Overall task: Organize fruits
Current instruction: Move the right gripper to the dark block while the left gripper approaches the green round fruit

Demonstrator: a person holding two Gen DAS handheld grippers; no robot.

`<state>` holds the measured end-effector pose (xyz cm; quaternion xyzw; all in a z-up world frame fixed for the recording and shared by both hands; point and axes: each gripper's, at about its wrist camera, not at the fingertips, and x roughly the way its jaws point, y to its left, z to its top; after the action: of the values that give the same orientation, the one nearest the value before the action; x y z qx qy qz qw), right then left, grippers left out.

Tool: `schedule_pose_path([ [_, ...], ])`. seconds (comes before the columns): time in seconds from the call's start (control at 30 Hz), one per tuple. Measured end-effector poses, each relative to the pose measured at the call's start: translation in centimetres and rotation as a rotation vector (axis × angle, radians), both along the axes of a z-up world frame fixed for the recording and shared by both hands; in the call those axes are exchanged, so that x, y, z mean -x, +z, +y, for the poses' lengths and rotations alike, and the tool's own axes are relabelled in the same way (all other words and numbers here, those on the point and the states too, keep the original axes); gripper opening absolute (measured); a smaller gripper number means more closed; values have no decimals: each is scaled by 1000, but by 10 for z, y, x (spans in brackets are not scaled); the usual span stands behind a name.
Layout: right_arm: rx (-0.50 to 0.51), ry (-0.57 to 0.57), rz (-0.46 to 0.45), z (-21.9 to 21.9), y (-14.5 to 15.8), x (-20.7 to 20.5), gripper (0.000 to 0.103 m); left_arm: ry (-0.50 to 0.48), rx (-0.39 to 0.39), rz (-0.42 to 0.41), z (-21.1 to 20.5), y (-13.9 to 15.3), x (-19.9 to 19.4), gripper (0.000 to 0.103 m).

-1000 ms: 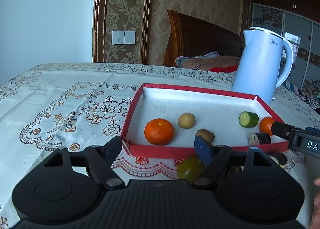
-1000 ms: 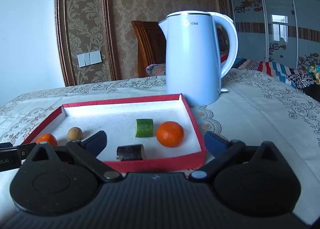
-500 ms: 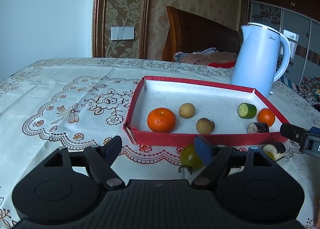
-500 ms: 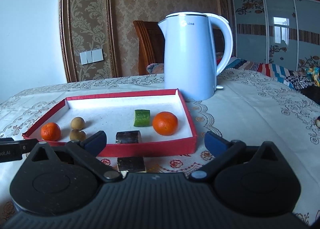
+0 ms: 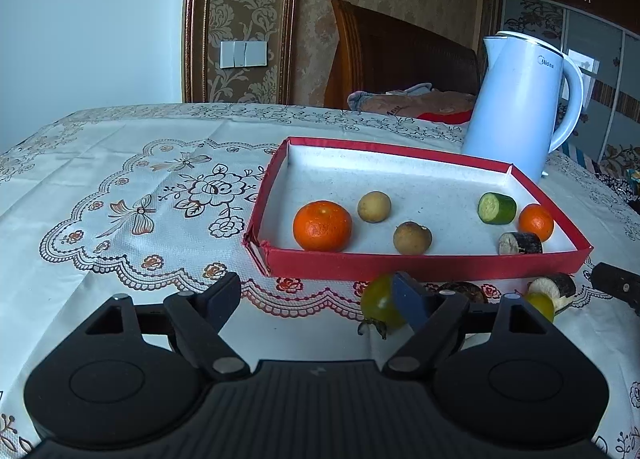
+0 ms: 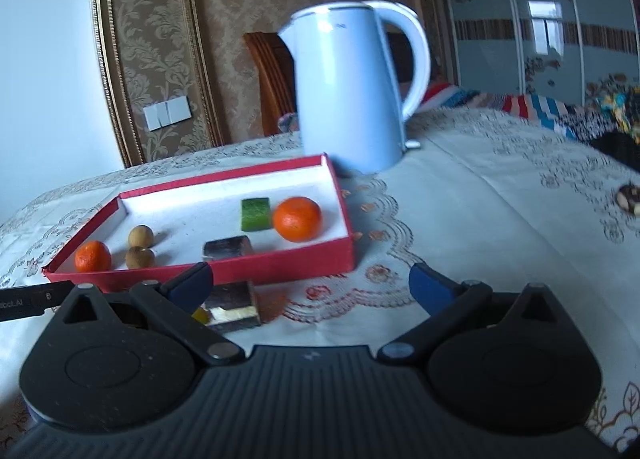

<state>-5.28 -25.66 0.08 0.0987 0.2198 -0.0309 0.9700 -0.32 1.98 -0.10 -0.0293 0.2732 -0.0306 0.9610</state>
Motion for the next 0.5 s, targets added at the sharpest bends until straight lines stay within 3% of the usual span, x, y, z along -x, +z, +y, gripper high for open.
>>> schedule_pose_path([
  [0.17,-19,-33,43,-6,-4,-4,103,-1,-6,-3,-1,0,0,83],
  [0.5,124,-3,110,10,-4,-6,103,1,-17,-6,-2,0,1,83],
])
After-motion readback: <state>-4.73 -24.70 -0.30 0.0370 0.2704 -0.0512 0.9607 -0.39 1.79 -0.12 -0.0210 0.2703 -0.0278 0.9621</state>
